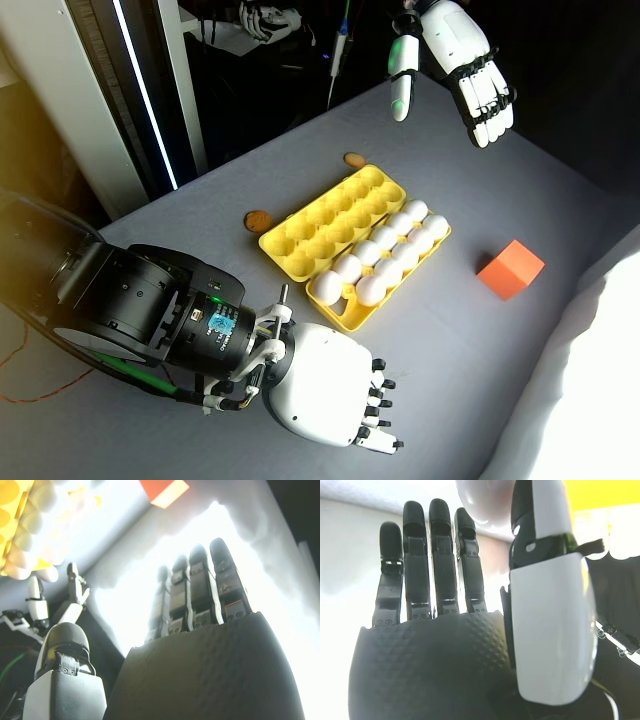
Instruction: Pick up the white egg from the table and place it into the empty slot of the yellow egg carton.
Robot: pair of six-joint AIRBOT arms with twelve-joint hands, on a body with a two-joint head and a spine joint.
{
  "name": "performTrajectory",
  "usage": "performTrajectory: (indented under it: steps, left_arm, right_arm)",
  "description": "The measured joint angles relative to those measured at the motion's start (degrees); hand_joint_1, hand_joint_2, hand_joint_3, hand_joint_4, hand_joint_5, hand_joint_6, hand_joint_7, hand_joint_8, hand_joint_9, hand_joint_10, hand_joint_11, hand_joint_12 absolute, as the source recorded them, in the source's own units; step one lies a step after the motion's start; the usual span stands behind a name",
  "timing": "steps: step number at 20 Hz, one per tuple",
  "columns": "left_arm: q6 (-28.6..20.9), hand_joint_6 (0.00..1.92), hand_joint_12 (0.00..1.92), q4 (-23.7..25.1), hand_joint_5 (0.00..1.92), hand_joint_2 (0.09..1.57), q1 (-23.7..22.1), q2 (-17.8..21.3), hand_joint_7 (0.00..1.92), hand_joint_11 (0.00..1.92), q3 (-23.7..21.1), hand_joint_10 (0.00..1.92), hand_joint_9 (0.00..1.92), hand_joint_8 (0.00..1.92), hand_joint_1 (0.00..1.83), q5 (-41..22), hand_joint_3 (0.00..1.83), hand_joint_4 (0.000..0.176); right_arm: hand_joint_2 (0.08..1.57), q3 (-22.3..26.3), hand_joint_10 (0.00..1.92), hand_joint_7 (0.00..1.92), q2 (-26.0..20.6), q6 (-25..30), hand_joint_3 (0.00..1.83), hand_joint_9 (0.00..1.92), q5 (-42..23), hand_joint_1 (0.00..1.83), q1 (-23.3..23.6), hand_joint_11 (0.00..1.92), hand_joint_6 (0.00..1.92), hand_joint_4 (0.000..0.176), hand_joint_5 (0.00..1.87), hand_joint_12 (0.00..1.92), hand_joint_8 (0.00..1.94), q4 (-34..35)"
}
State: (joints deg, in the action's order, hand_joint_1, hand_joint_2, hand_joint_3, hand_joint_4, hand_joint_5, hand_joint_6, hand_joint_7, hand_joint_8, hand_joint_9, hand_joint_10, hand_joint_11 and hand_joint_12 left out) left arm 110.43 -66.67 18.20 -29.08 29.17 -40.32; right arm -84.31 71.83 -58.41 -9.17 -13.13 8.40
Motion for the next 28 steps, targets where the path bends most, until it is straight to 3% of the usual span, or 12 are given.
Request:
performTrajectory:
  steps: [10, 13, 14, 15, 16, 17, 18, 28]
  left_arm:
    - [-0.39, 0.00, 0.33, 0.22, 0.17, 1.14, 0.00, 0.00, 0.20, 0.00, 0.00, 0.00, 0.16, 0.00, 0.00, -0.02, 0.00, 0.000]
    - [-0.39, 0.00, 0.41, 0.24, 0.20, 1.15, 0.00, 0.00, 0.22, 0.00, 0.00, 0.01, 0.18, 0.01, 0.00, -0.02, 0.00, 0.000]
    - [-0.39, 0.01, 0.45, 0.24, 0.21, 1.14, 0.00, 0.00, 0.23, 0.00, 0.00, 0.01, 0.19, 0.01, 0.00, -0.02, 0.00, 0.000]
    - [-0.39, 0.00, 0.43, 0.24, 0.21, 1.14, 0.00, 0.00, 0.23, 0.00, 0.00, 0.00, 0.19, 0.00, 0.00, -0.02, 0.00, 0.000]
    - [-0.42, 0.00, 0.37, 0.24, 0.19, 1.14, 0.00, 0.00, 0.21, 0.00, 0.00, 0.00, 0.17, 0.00, 0.00, -0.02, 0.00, 0.000]
    - [-0.46, 0.00, 0.39, 0.24, 0.19, 1.14, 0.00, 0.00, 0.22, 0.00, 0.00, 0.01, 0.18, 0.01, 0.00, -0.02, 0.00, 0.000]
    - [-0.57, 0.00, 0.43, 0.22, 0.20, 1.16, 0.00, 0.02, 0.24, 0.00, 0.00, 0.01, 0.20, 0.01, 0.00, -0.02, 0.00, 0.000]
    - [-0.63, 0.01, 0.37, 0.28, 0.20, 1.15, 0.00, 0.00, 0.23, 0.00, 0.07, 0.01, 0.19, 0.01, 0.00, -0.02, 0.00, 0.000]
  right_arm:
    - [1.03, -0.85, 0.13, 0.86, 0.55, 0.04, 0.01, 0.72, -0.44, 1.12, -0.17, 0.09, 0.04, 0.000, 0.79, 1.28, 0.05, 0.02]
    - [1.06, -0.92, 0.28, 0.96, 0.52, 0.09, 0.00, 0.75, -0.59, 1.16, -0.63, 0.15, 0.02, 0.000, 0.89, 1.33, 0.04, 0.13]
    - [1.14, -0.92, 0.52, 0.97, 0.52, 0.09, 0.00, 0.69, -0.39, 1.20, -0.63, 0.16, 0.92, 0.000, 0.82, 1.44, 0.88, 0.13]
    - [1.19, -0.92, 0.79, 0.92, 0.52, 0.11, 0.00, 0.64, -0.39, 1.20, -0.63, 0.15, 1.17, 0.000, 0.75, 1.51, 1.16, 0.11]
    - [1.19, -0.92, 0.94, 0.92, 0.52, 0.11, 0.00, 0.62, -0.17, 1.20, -0.70, 0.17, 1.22, 0.000, 0.74, 1.52, 1.21, 0.04]
    - [1.21, -0.92, 1.42, 0.91, 0.52, 0.11, 0.00, 0.63, -0.11, 1.32, -0.81, 0.19, 1.23, 0.000, 0.70, 1.53, 1.20, -0.02]
    - [1.19, -0.92, 1.47, 0.95, 0.52, 0.11, 0.00, 0.67, -0.15, 1.35, -0.81, 0.25, 1.21, 0.000, 0.74, 1.49, 1.14, 0.00]
    - [1.17, -0.90, 1.42, 0.95, 0.04, 0.15, 0.00, 0.71, 1.79, 1.36, 1.53, 0.34, 1.14, 0.000, 0.80, 1.39, 1.16, -0.04]
